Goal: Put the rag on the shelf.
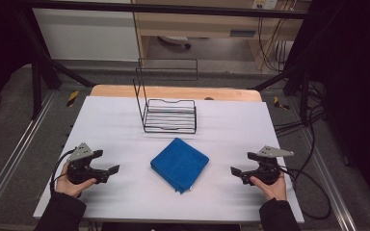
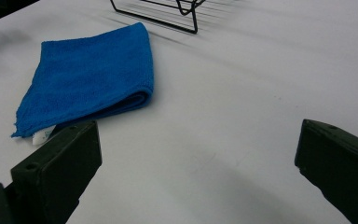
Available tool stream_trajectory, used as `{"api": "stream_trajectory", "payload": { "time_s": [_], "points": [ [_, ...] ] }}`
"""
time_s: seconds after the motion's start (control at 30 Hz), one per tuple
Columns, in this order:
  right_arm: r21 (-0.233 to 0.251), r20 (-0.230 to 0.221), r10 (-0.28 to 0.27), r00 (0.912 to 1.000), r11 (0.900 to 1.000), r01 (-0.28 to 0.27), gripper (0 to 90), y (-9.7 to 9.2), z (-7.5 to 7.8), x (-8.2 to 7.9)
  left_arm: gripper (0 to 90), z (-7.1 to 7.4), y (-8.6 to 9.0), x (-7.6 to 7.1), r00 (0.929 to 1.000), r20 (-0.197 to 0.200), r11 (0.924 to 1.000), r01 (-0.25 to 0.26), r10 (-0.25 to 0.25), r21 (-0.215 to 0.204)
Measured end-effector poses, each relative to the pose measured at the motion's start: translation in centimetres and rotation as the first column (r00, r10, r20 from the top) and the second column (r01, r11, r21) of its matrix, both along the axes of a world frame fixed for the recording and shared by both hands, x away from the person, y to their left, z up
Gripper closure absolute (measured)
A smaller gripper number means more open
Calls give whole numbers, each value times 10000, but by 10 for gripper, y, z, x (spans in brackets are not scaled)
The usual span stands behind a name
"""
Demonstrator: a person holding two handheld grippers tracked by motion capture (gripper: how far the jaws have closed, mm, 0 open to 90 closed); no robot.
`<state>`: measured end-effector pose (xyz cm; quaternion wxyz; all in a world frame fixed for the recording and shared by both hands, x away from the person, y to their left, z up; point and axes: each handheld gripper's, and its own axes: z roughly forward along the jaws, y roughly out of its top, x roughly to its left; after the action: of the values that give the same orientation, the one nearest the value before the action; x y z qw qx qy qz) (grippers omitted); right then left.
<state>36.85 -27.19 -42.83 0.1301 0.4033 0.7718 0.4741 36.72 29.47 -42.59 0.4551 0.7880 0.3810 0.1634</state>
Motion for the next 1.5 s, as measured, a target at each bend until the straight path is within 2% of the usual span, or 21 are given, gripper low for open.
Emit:
{"api": "stream_trajectory", "payload": {
  "time_s": [0.33, 0.83, 1.07, 1.17, 1.2, 1.27, 1.5],
  "points": [
    [-43, -93, -26, 10000, 10000, 26, 16, 5, 1, -1, 62, -2, 2, 0, 9999, -5, 9999, -120, 120, 55],
    [-247, -287, 273, 9992, 9993, -280, 28, 33, 2, -2, 62, -5, 3, 1, 9999, -99, 9999, -103, 104, 99],
    [-602, -302, 580, 9979, 9964, -597, 48, 59, 3, -4, 62, -5, 3, 1, 9999, -131, 9999, -110, 111, 92],
    [-774, -448, 800, 9958, 9935, -833, 61, 77, 2, -4, 61, -6, 2, 1, 9998, -152, 9998, -144, 146, 111],
    [-774, -448, 800, 9958, 9935, -833, 61, 77, 2, -4, 61, -6, 2, 2, 9998, -154, 9998, -148, 150, 124],
    [-953, -504, 974, 9940, 9902, -1019, 69, 91, 1, -6, 61, -6, 2, 2, 9998, -149, 9998, -133, 135, 148],
    [-1285, -539, 1251, 9907, 9830, -1312, 111, 116, 2, -9, 61, -7, 1, 2, 9998, -172, 9997, -131, 135, 185]
  ]
}}
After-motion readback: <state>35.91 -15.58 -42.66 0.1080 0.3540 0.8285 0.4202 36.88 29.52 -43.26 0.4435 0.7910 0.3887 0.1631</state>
